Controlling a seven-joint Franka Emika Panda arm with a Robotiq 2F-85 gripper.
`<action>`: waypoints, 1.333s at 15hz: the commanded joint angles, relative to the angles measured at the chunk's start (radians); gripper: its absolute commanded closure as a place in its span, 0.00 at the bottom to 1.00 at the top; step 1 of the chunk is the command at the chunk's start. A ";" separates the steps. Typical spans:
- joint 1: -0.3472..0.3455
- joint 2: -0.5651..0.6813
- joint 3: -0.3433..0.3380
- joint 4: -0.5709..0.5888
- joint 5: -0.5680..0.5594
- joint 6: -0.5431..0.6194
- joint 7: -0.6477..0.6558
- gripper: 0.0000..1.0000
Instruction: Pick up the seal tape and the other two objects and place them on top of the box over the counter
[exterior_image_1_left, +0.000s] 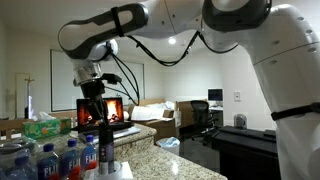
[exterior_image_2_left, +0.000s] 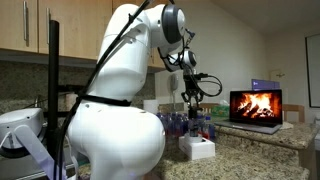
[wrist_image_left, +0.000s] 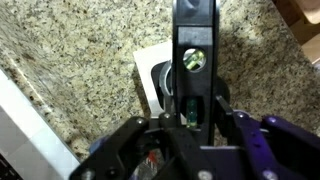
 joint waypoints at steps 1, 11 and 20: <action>-0.004 0.008 0.002 0.020 0.027 -0.028 -0.009 0.84; -0.005 0.011 0.001 0.023 0.032 -0.042 -0.007 0.14; -0.008 -0.025 0.000 0.007 0.038 -0.041 0.009 0.00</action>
